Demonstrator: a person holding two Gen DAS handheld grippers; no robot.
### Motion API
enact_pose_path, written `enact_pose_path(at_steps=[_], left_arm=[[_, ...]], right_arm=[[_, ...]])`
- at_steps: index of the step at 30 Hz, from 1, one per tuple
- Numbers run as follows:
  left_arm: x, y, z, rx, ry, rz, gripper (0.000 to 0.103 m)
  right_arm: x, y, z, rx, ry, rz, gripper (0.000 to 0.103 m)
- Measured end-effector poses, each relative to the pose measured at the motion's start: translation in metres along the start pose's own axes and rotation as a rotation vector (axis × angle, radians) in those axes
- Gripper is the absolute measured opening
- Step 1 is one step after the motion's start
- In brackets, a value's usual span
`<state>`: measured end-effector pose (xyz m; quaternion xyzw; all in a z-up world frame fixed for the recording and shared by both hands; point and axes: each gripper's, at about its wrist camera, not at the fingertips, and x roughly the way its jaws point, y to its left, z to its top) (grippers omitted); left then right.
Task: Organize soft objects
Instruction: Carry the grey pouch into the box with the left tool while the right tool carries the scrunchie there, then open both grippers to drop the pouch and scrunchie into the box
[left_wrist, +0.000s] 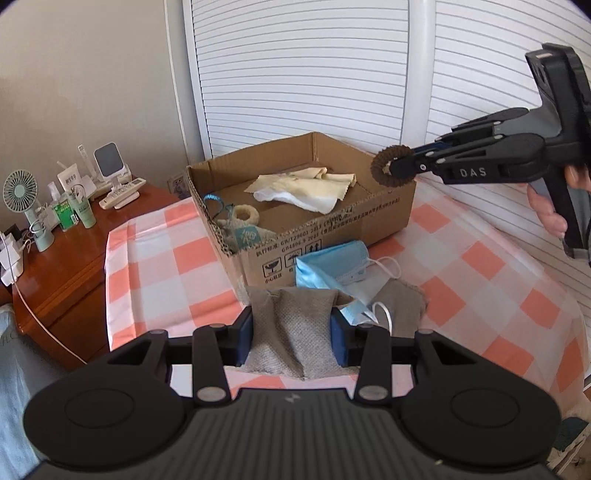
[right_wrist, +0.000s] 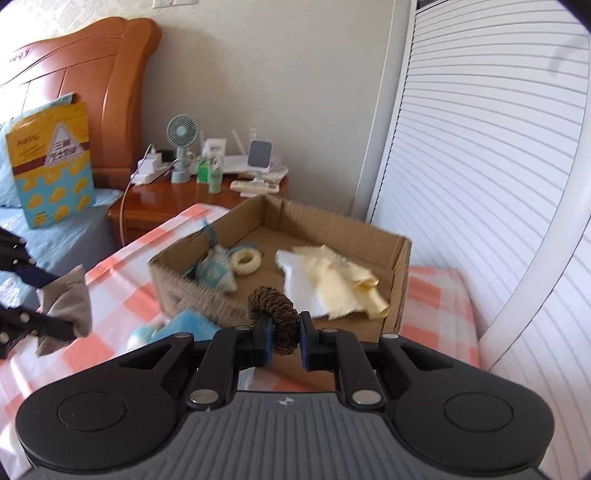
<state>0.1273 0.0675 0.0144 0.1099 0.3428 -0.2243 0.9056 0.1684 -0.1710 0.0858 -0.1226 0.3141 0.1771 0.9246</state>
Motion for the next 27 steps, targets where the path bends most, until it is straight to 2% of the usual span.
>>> enact_pose_path(at_steps=[4, 6, 7, 8, 9, 10, 11, 14, 22, 27], left_arm=[[0.008, 0.004, 0.019, 0.013, -0.008, 0.007, 0.041], [0.014, 0.006, 0.029, 0.019, -0.008, 0.01, 0.041], [0.017, 0.007, 0.033, 0.02, -0.008, 0.012, 0.041], [0.02, 0.008, 0.038, 0.019, -0.009, 0.014, 0.041], [0.023, 0.01, 0.043, 0.018, -0.009, 0.014, 0.041], [0.026, 0.011, 0.048, 0.017, -0.011, 0.016, 0.041], [0.028, 0.012, 0.053, 0.018, -0.016, 0.017, 0.041], [0.036, 0.015, 0.069, 0.028, -0.027, 0.021, 0.041], [0.068, 0.022, 0.112, 0.007, -0.03, 0.029, 0.041], [0.103, 0.031, 0.143, -0.011, 0.005, 0.05, 0.041]], right_arm=[[0.017, -0.016, 0.024, 0.031, -0.009, -0.029, 0.017], [0.029, -0.023, 0.03, 0.047, 0.012, -0.02, 0.022], [0.035, -0.025, 0.032, 0.059, 0.028, -0.014, 0.034], [0.04, -0.027, 0.032, 0.066, 0.046, -0.008, 0.059], [0.042, -0.027, 0.031, 0.073, 0.059, -0.005, 0.073], [0.043, -0.028, 0.029, 0.089, 0.06, -0.009, 0.093], [0.04, -0.028, 0.025, 0.11, 0.045, -0.014, 0.103], [0.029, -0.027, 0.015, 0.157, 0.023, 0.027, 0.103], [0.005, -0.014, -0.006, 0.208, 0.06, -0.012, 0.103], [-0.013, -0.005, -0.018, 0.222, 0.048, -0.037, 0.103]])
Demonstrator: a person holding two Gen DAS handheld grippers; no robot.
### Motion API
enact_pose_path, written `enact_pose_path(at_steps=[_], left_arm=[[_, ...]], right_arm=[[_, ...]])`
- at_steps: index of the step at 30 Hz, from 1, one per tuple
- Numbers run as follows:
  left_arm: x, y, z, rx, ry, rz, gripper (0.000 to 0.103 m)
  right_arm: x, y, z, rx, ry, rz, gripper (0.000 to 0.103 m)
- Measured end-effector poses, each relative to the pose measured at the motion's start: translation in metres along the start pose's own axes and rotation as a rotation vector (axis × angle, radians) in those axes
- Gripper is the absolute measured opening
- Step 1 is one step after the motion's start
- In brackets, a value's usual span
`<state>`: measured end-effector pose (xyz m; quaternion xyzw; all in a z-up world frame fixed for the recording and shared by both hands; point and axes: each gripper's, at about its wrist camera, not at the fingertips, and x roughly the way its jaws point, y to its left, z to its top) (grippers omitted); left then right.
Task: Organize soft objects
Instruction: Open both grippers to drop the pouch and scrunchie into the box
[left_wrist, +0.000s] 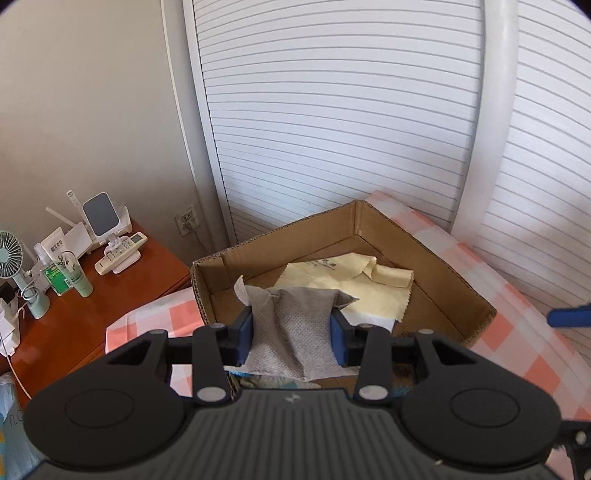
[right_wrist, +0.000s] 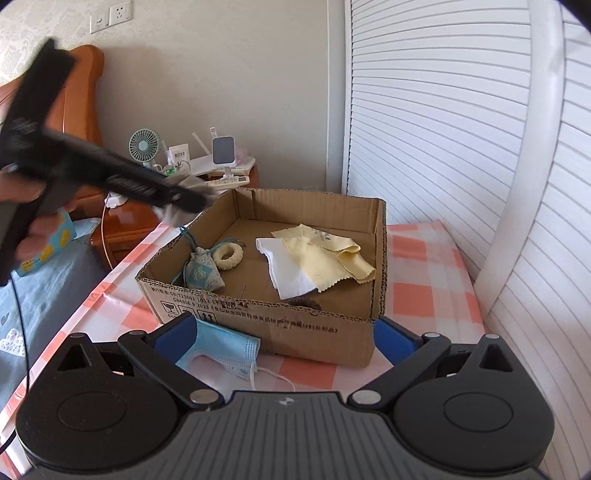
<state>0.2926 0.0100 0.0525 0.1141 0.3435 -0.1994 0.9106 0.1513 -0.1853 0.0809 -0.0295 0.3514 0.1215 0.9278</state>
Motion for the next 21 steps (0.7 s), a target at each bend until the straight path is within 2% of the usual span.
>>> enact_pose_path(at_steps=[3, 5, 6, 8, 10, 15, 21], left_arm=[[0.025, 0.008, 0.019, -0.044, 0.025, 0.013, 0.041], [0.038, 0.013, 0.029, -0.08, 0.012, 0.035, 0.049], [0.044, 0.015, 0.033, -0.094, 0.003, 0.052, 0.067], [0.051, 0.017, 0.036, -0.114, -0.009, 0.104, 0.093], [0.05, 0.017, 0.034, -0.111, -0.025, 0.142, 0.094], [0.034, 0.01, 0.021, -0.071, -0.005, 0.14, 0.095], [-0.004, 0.002, -0.003, -0.038, -0.008, 0.157, 0.099]], right_arm=[[-0.006, -0.001, -0.005, 0.016, -0.007, -0.006, 0.103], [-0.009, -0.003, -0.006, 0.019, -0.011, -0.022, 0.103], [-0.01, -0.004, -0.007, 0.021, -0.011, -0.031, 0.103], [-0.011, -0.007, -0.008, 0.028, -0.011, -0.034, 0.103], [-0.012, -0.01, -0.011, 0.047, -0.005, -0.028, 0.103], [-0.014, -0.012, -0.016, 0.059, -0.002, -0.026, 0.103], [-0.021, -0.004, -0.018, 0.067, -0.008, -0.029, 0.103]])
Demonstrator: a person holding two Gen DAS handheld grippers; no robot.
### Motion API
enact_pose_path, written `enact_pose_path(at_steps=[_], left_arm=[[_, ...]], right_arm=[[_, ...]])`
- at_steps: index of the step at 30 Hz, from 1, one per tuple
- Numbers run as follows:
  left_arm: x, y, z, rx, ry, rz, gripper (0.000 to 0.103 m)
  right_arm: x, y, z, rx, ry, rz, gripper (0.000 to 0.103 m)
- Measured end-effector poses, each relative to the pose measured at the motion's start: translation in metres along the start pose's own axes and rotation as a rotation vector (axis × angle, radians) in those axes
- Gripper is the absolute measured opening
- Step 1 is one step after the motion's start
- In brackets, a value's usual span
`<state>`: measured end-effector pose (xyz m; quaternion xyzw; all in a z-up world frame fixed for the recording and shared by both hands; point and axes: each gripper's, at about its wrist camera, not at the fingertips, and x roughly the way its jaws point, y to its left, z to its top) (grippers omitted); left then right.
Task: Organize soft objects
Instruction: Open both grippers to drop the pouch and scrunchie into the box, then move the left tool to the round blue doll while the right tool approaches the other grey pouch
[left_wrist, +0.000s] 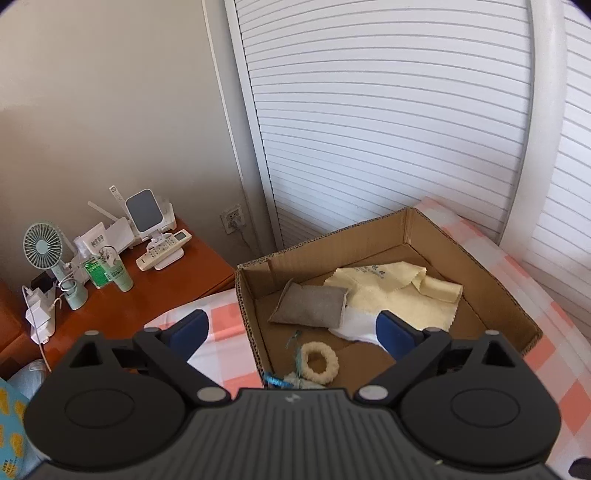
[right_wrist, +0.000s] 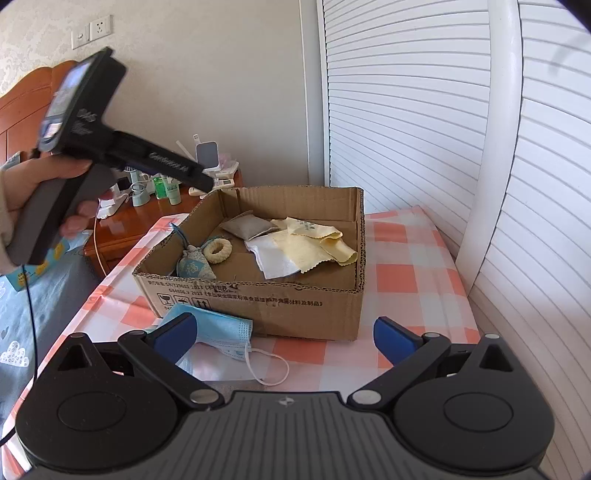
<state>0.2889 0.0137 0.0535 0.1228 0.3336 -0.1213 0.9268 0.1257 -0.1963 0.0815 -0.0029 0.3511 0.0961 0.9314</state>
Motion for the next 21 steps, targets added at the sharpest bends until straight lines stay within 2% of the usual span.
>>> enact_pose_path(at_steps=[4, 10, 17, 21], left_arm=[[-0.039, -0.002, -0.026, 0.011, -0.023, 0.009, 0.101], [-0.081, -0.006, -0.078, -0.05, -0.029, 0.032, 0.102], [-0.099, -0.025, -0.129, -0.07, 0.0, 0.087, 0.102], [-0.103, -0.035, -0.149, -0.087, 0.019, 0.076, 0.102]], right_arm=[[-0.007, 0.005, -0.003, 0.002, -0.004, -0.009, 0.103], [-0.011, 0.009, -0.014, 0.021, 0.009, -0.029, 0.103], [-0.005, 0.012, -0.029, 0.026, 0.058, -0.066, 0.103], [0.001, 0.009, -0.036, 0.049, 0.086, -0.083, 0.103]])
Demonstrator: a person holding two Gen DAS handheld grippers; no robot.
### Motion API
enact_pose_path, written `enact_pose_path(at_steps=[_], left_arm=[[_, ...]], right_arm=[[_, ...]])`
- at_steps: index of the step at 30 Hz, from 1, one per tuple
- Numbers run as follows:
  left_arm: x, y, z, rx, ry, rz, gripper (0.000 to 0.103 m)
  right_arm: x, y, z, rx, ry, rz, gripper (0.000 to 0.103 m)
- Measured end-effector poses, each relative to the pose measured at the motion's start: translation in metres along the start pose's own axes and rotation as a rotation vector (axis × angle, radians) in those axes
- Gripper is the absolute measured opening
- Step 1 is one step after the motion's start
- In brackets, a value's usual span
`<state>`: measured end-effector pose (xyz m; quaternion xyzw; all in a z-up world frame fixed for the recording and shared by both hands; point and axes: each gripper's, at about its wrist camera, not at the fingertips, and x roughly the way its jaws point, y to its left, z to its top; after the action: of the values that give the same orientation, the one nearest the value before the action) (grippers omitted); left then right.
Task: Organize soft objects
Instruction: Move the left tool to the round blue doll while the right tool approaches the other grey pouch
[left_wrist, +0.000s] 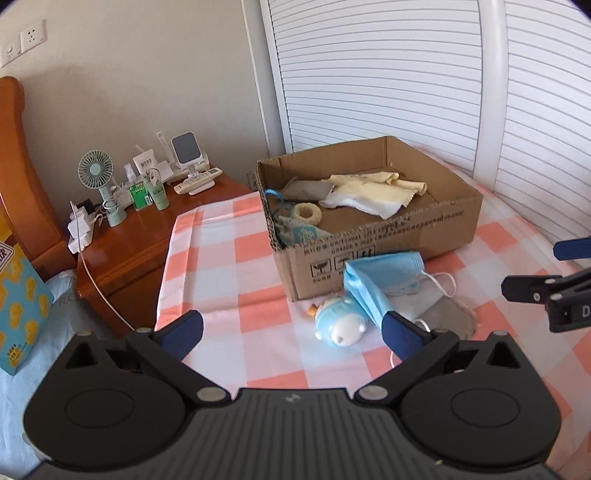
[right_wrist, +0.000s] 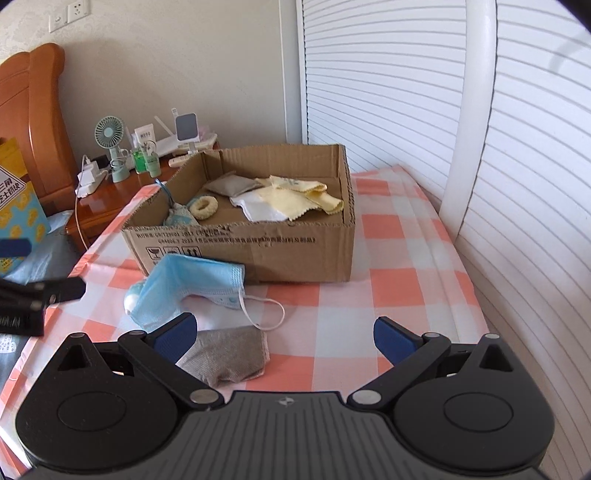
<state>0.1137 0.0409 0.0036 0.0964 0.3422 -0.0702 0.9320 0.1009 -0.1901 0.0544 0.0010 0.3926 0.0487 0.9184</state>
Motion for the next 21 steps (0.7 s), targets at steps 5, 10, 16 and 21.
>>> enact_pose_path(at_steps=[5, 10, 16, 21], left_arm=[[0.0, -0.008, -0.015, -0.002, 0.017, 0.005, 0.102], [0.005, -0.008, -0.023, 0.011, 0.026, 0.014, 0.102], [0.012, 0.0, -0.032, -0.01, 0.056, -0.002, 0.102], [0.013, 0.01, -0.038, -0.037, 0.072, 0.008, 0.102]], right_arm=[[0.015, 0.001, -0.006, -0.009, 0.042, -0.02, 0.103], [0.041, 0.004, -0.007, -0.008, 0.095, -0.026, 0.103], [0.078, 0.009, 0.0, -0.005, 0.124, -0.041, 0.103], [0.105, 0.02, 0.01, -0.034, 0.137, -0.045, 0.103]])
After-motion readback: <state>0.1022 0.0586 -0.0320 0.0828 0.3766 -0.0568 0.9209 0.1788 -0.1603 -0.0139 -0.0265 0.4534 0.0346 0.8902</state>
